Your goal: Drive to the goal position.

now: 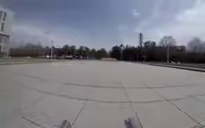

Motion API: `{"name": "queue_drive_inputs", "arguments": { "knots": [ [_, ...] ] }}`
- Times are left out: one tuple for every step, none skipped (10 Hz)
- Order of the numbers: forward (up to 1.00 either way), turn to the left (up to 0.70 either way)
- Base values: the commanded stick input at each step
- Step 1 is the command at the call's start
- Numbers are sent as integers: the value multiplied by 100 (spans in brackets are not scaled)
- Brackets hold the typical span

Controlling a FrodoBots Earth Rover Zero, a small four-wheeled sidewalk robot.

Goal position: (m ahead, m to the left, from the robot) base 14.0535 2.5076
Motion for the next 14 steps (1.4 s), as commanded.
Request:
{"name": "queue_drive_inputs", "arguments": {
  "knots": [
    [85,0],
    [85,0],
    [85,0],
    [85,0],
    [85,0],
    [85,0],
    [85,0],
    [85,0],
    [85,-27],
    [85,-34],
    [85,-34],
    [85,-34],
    [85,-34],
    [85,-24]
  ]
}}
